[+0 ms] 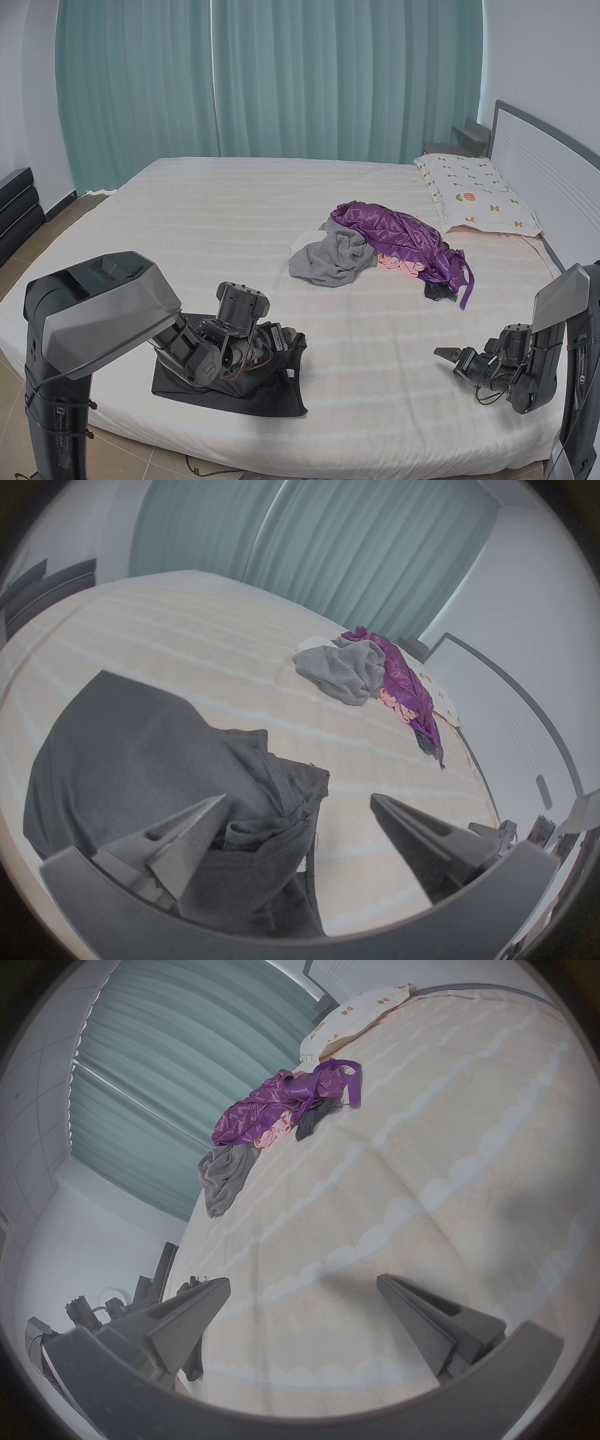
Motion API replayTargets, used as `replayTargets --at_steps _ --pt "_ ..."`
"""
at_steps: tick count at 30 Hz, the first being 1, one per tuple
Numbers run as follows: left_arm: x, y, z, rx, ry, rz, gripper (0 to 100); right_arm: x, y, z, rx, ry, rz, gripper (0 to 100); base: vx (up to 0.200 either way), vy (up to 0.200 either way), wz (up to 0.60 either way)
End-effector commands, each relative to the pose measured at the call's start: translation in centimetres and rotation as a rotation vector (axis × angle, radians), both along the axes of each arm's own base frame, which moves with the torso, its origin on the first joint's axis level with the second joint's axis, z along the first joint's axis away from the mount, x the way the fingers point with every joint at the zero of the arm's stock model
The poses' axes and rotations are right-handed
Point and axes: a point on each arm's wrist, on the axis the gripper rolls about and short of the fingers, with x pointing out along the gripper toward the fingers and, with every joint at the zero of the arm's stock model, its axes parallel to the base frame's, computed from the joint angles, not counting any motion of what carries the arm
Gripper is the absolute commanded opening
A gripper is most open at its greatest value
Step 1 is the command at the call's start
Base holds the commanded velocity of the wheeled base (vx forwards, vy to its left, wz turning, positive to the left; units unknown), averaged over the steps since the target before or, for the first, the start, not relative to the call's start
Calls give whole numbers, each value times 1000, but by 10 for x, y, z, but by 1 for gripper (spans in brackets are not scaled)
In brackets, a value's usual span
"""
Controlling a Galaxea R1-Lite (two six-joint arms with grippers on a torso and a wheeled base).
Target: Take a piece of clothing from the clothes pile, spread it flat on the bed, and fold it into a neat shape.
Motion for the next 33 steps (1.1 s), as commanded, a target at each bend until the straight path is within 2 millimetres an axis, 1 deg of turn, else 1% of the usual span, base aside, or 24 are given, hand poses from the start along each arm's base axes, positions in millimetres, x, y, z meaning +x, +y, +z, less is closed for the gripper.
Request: replayTargets --at_steps 1,3,6,10,11,13,17,19,22,28,30,33 --pt "-4 7 4 -29 17 45 100 0 0 0 -3 -10 5 100 0 0 0" --pt "-8 17 15 -81 23 94 100 0 0 0 -3 -10 5 100 0 0 0" --pt "-15 43 25 -136 50 170 100 0 0 0 -3 -10 5 100 0 0 0" --pt "-23 73 26 -181 93 220 100 0 0 0 -3 -8 5 100 0 0 0" --pt "-25 77 27 -195 94 229 100 0 0 0 -3 -8 5 100 0 0 0" --pt "-28 96 29 -260 95 280 100 0 0 0 -5 -9 6 100 0 0 0" --pt "-32 129 30 -365 97 337 100 0 1 0 -5 -9 7 100 0 200 0" --pt "-33 139 28 -383 110 345 100 0 1 0 -5 -10 7 100 0 200 0" --pt "-34 148 22 -392 136 356 100 0 1 0 -5 -10 6 100 0 200 0" --pt "-33 154 21 -408 146 354 100 0 1 1 -8 -13 1 100 0 200 0" --pt "-33 154 16 -410 161 349 100 -1 4 4 -9 -19 9 100 0 200 0" --pt "-32 154 12 -408 171 350 100 -4 15 15 -22 -43 22 100 0 200 0"
